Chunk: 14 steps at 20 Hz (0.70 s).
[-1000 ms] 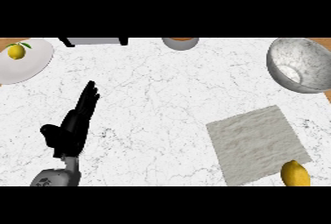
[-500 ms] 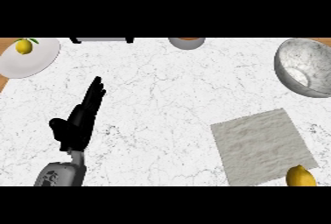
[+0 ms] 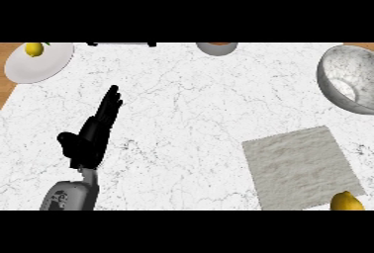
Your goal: Pick the cupcake from the placemat and place it in the bowl
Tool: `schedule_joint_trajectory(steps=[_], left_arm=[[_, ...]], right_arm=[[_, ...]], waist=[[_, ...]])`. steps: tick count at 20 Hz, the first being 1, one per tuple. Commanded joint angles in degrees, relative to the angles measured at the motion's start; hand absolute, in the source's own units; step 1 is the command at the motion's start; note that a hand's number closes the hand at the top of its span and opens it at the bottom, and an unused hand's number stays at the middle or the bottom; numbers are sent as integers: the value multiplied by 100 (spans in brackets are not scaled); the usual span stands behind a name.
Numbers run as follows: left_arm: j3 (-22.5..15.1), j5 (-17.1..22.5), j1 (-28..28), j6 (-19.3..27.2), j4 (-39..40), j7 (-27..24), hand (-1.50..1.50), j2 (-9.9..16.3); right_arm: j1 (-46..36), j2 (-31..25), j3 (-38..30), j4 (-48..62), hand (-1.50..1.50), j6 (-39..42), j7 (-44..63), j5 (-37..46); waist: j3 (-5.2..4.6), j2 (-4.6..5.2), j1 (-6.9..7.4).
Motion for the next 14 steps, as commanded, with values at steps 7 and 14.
schedule_joint_trajectory(steps=[7,14], left_arm=[[-156,-122,33,19,-75,64,0,-108],[-187,-90,-179,-32,-93,147,0,-170]], right_arm=[[-1451,471,1001,2297,150,-1176,-1296,2523],[-2673,1034,1337,4417,150,-1903,-1801,3470]], waist=[[11,36,157],[16,64,263]])
